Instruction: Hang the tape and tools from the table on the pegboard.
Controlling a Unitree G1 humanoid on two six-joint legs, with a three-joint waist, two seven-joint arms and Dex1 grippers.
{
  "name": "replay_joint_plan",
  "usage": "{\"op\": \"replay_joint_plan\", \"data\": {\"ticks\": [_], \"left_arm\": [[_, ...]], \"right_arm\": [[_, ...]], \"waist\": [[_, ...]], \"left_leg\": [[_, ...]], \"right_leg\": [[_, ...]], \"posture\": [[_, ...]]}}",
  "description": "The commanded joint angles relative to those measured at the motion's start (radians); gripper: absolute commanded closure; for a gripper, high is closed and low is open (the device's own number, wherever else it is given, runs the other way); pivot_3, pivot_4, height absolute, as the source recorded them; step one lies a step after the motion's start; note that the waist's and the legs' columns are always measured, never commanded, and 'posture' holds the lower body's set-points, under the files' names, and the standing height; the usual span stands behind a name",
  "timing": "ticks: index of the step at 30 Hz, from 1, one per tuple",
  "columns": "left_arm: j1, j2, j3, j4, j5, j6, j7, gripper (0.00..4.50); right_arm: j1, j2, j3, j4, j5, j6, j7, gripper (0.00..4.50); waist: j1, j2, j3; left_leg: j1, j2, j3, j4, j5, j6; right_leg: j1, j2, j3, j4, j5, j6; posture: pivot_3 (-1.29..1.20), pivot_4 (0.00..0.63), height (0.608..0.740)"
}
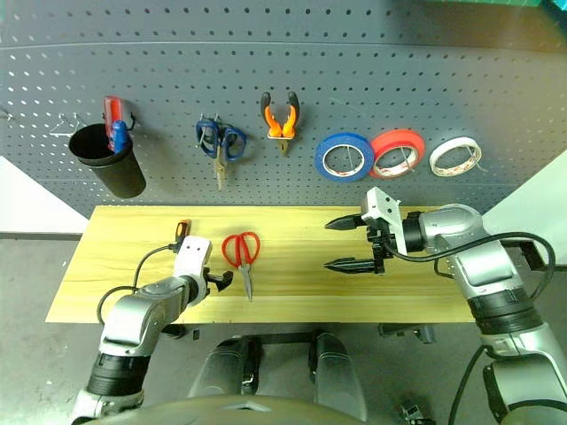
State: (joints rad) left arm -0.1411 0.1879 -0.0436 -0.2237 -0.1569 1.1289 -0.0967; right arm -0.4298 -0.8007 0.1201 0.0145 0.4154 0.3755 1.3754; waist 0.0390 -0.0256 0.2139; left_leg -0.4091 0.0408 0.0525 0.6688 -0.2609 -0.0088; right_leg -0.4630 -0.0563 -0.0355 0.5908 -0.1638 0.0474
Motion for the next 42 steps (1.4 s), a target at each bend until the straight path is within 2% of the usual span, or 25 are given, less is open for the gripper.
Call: {"op": "replay_joint_plan", "data": {"ticks": [1, 8, 11, 17, 21, 24, 35, 36, 42], "left_arm": [[-0.044, -0.029, 0.017, 0.063, 0.008, 0.002, 0.018, 0.00], [-0.082, -0.097, -0.021, 0.136, 0.013, -0.016, 0.026, 0.00], [-0.084, -0.151, 0.016, 0.159, 0.005, 0.013, 0.054, 0.00], [-0.091, -0.183, 0.025, 0.218, 0.027, -0.025, 0.084, 0.00], [-0.126, -0.232, 0.091, 0.288, 0.020, -0.041, 0.133, 0.00], [-0.142, -0.260, 0.149, 0.317, 0.012, -0.039, 0.168, 0.61], [-0.133, -0.247, 0.181, 0.294, 0.021, 0.011, 0.180, 4.28], [-0.129, -0.236, 0.175, 0.288, 0.022, 0.022, 0.173, 4.46], [-0.131, -0.211, 0.166, 0.269, 0.023, 0.051, 0.159, 4.46]], "right_arm": [[-0.034, -0.008, -0.007, 0.039, -0.007, -0.036, 0.045, 0.06], [-0.073, 0.024, 0.004, 0.120, -0.070, -0.125, 0.046, 0.06], [-0.071, 0.026, 0.001, 0.138, -0.081, -0.156, 0.054, 0.06], [-0.084, 0.040, 0.015, 0.172, -0.141, -0.279, 0.047, 0.06], [-0.086, 0.041, 0.013, 0.184, -0.150, -0.305, 0.047, 0.06], [-0.082, 0.040, 0.005, 0.176, -0.148, -0.306, 0.042, 0.00], [-0.079, 0.034, -0.008, 0.166, -0.134, -0.297, 0.047, 0.00], [-0.081, 0.037, -0.009, 0.168, -0.132, -0.295, 0.044, 0.00], [-0.081, 0.057, -0.005, 0.169, -0.130, -0.294, 0.028, 0.00]], "waist": [[0.000, 0.000, 0.000], [-0.002, 0.000, 0.000], [-0.002, 0.000, 0.000], [-0.003, 0.000, 0.000], [-0.003, 0.000, 0.000], [-0.003, 0.000, -0.001], [-0.010, 0.000, -0.001], [-0.013, 0.000, -0.001], [-0.038, 0.000, -0.001]], "left_leg": [[0.000, 0.000, 0.000, 0.000, 0.000, 0.000], [0.000, -0.001, 0.001, 0.000, 0.000, 0.000], [0.000, -0.001, 0.001, 0.000, 0.000, 0.000], [0.001, -0.003, -0.001, 0.000, 0.000, 0.000], [0.002, -0.004, -0.002, 0.000, 0.000, 0.000], [0.003, -0.005, -0.004, 0.000, 0.000, 0.000], [0.004, -0.006, -0.004, 0.001, 0.000, 0.000], [0.004, -0.006, -0.004, 0.001, 0.000, 0.000], [0.006, -0.006, -0.004, 0.001, 0.000, 0.000]], "right_leg": [[0.000, 0.000, 0.000, 0.000, 0.000, 0.000], [0.000, 0.000, 0.000, 0.000, 0.000, 0.000], [0.000, 0.000, 0.000, 0.000, 0.000, 0.000], [0.001, 0.000, 0.000, 0.001, 0.000, 0.000], [0.002, -0.001, 0.001, 0.002, 0.000, 0.000], [0.003, -0.001, 0.001, 0.002, 0.000, 0.000], [0.004, -0.001, 0.001, 0.003, 0.000, 0.000], [0.004, -0.001, 0.001, 0.003, 0.000, 0.000], [0.005, -0.001, 0.002, 0.004, 0.000, 0.000]], "posture": [[0.04, 0.186, 0.740], [0.02, 0.185, 0.740], [0.01, 0.178, 0.740], [0.01, 0.179, 0.740], [0.00, 0.178, 0.740], [0.00, 0.179, 0.740], [-0.02, 0.181, 0.740], [-0.01, 0.184, 0.740], [-0.02, 0.186, 0.740]]}}
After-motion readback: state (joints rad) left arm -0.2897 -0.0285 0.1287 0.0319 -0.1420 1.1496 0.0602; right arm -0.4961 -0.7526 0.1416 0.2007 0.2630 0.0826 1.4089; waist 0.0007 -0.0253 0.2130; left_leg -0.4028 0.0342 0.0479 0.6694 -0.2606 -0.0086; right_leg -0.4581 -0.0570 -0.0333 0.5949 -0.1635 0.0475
